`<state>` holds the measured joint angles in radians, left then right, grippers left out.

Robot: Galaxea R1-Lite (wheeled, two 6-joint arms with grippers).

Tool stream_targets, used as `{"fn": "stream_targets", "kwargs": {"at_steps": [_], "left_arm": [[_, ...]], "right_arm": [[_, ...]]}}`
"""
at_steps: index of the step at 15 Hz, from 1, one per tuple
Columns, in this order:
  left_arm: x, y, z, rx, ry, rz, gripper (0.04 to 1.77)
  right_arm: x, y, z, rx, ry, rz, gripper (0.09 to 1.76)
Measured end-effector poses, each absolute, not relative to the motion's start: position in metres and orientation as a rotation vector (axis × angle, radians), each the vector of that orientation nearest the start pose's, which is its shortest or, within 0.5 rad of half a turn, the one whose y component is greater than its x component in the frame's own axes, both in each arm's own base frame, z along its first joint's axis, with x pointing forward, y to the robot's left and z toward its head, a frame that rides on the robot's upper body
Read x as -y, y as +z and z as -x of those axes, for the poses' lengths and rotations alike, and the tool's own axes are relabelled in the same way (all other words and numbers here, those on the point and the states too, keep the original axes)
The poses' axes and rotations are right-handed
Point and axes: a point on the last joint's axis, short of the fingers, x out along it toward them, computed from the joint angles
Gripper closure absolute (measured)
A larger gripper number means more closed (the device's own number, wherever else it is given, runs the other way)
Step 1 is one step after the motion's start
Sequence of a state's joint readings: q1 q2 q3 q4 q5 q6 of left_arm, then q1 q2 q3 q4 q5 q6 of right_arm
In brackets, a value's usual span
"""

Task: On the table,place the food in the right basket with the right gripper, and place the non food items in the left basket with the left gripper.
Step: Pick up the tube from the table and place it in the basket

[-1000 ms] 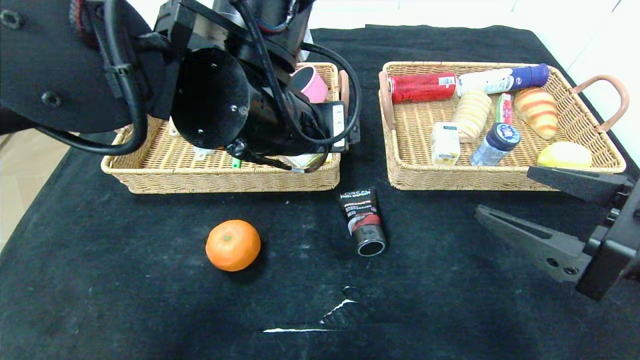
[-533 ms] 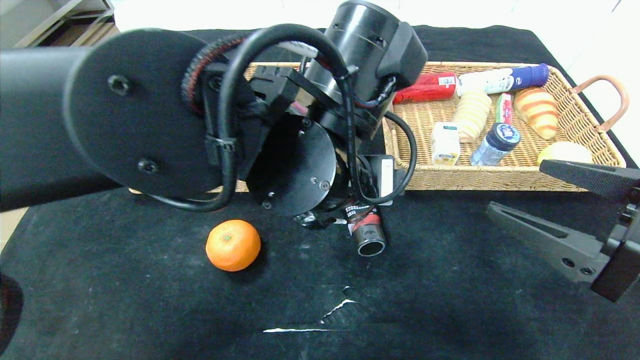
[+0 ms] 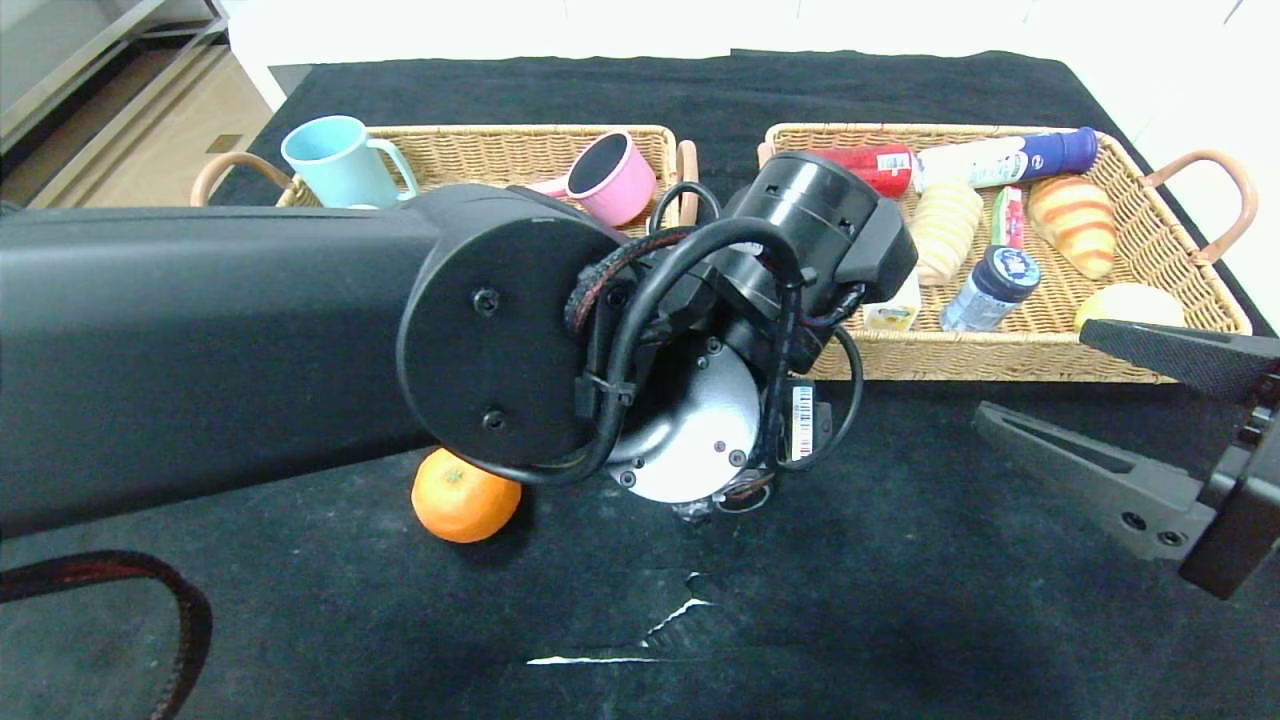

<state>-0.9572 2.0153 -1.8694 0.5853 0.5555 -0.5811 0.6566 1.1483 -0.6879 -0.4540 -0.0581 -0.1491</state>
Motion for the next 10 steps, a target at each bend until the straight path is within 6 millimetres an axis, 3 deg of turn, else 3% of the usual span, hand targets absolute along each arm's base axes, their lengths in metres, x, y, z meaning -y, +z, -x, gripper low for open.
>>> {"fn": "stream_targets", "kwargs": {"at_steps": [10], "left_arm": [[0.315,0.234,-0.245,-0.650,-0.177,0.041,0.10]], "right_arm": [[-0.097,0.266,-0.139,0.047,0.554,0.143,0.14]]}}
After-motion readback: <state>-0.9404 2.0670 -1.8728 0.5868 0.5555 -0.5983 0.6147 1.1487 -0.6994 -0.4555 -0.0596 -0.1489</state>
